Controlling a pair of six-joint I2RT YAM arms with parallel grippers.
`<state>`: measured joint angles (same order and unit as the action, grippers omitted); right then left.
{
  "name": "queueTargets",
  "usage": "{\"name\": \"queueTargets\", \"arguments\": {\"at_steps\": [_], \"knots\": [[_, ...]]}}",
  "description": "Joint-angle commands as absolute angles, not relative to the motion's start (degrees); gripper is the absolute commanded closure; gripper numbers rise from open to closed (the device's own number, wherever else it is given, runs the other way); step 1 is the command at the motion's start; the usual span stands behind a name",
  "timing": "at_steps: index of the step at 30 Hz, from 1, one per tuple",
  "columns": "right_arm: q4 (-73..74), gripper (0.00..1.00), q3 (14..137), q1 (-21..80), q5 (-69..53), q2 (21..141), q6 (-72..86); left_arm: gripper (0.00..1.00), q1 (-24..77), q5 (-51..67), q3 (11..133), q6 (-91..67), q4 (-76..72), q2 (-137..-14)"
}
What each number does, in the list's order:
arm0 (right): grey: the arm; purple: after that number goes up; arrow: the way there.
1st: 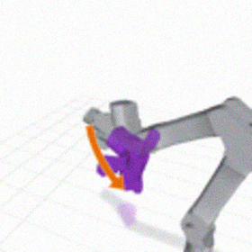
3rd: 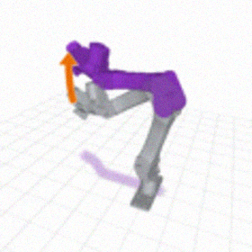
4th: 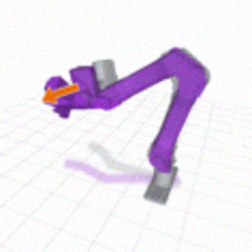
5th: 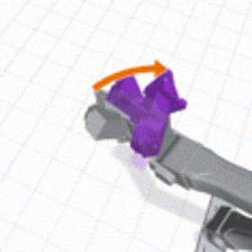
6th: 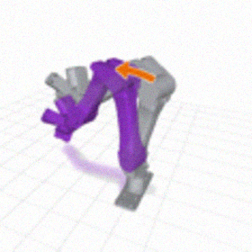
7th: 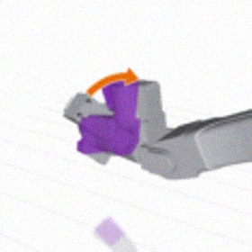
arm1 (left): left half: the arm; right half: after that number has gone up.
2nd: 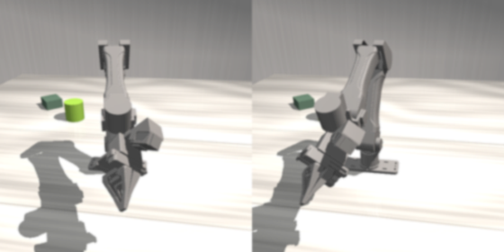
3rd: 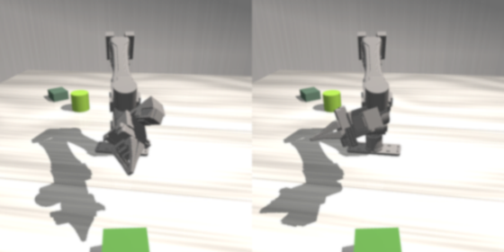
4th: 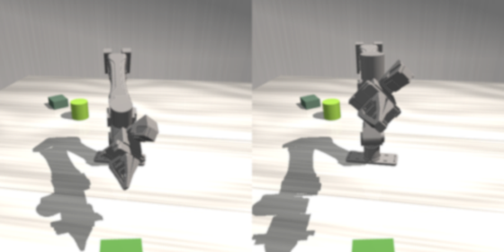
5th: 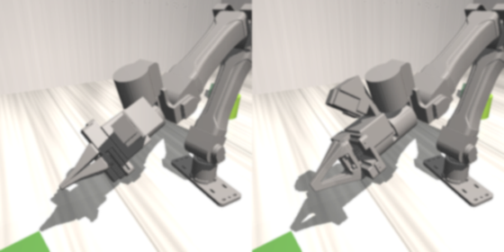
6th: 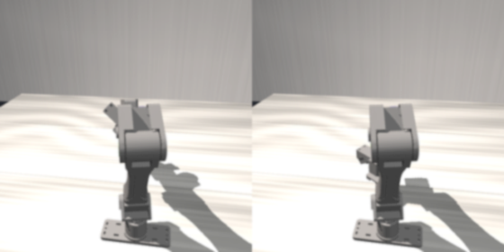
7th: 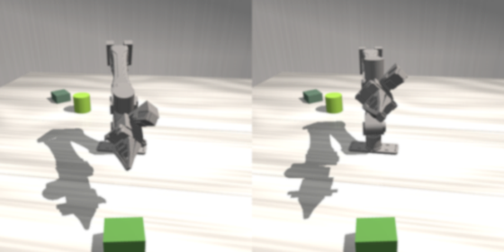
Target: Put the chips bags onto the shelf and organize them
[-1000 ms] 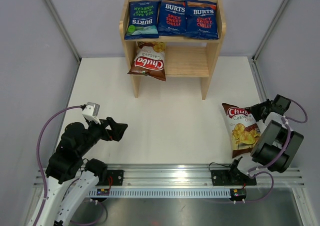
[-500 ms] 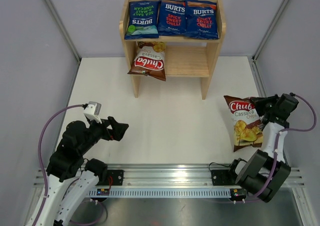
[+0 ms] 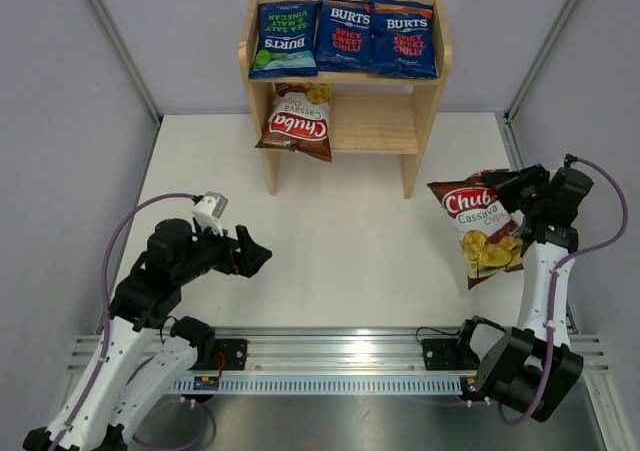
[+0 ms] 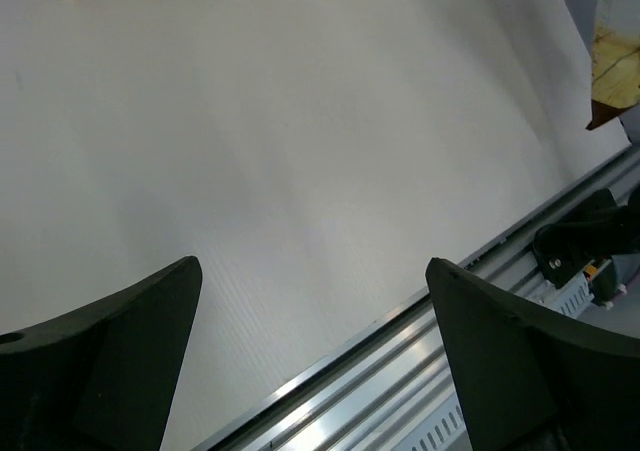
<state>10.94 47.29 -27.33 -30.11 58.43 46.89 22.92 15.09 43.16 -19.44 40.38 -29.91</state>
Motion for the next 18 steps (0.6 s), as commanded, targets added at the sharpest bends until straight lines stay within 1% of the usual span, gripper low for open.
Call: {"name": "queueTargets", "arguments": {"at_steps": [1, 3, 5, 8, 9, 12, 16, 17, 18], "knots": [[14.32, 1.0, 53.17, -21.72, -34.1, 58.98, 37.82, 0.01, 23.2, 26.26, 46.4, -19.16, 34.55, -32.95], [16.68, 1.0, 54.84, -18.3, -34.19, 58.19, 35.17, 0.01, 23.9, 31.43, 47.63, -20.47, 31.65, -35.67], [19.06, 1.0, 55.89, -15.31, -33.49, 56.79, 31.92, 0.01, 25.83, 31.91, 49.91, -21.44, 29.81, -38.83], [21.35, 1.0, 56.86, -9.68, -34.8, 55.12, 27.52, 0.01, 32.67, 27.96, 52.46, -23.02, 28.04, -42.53], [21.71, 1.0, 56.78, -8.01, -35.67, 54.41, 25.51, 0.01, 37.22, 25.6, 54.3, -23.29, 27.08, -45.67], [23.11, 1.0, 56.87, -2.39, -35.33, 51.86, 22.42, 0.01, 44.53, 23.12, 56.68, -24.78, 24.18, -50.95], [23.2, 1.0, 56.25, 5.08, -35.77, 49.49, 19.6, 0.01, 50.17, 18.73, 61.68, -26.63, 21.27, -56.85], [22.42, 1.0, 55.64, 7.19, -35.68, 48.53, 19.51, 0.01, 53.06, 17.94, 62.74, -26.28, 20.83, -58.08], [22.76, 1.0, 55.81, 8.34, -35.6, 48.17, 18.9, 0.01, 54.65, 15.32, 64.06, -25.76, 20.83, -59.57]]}}
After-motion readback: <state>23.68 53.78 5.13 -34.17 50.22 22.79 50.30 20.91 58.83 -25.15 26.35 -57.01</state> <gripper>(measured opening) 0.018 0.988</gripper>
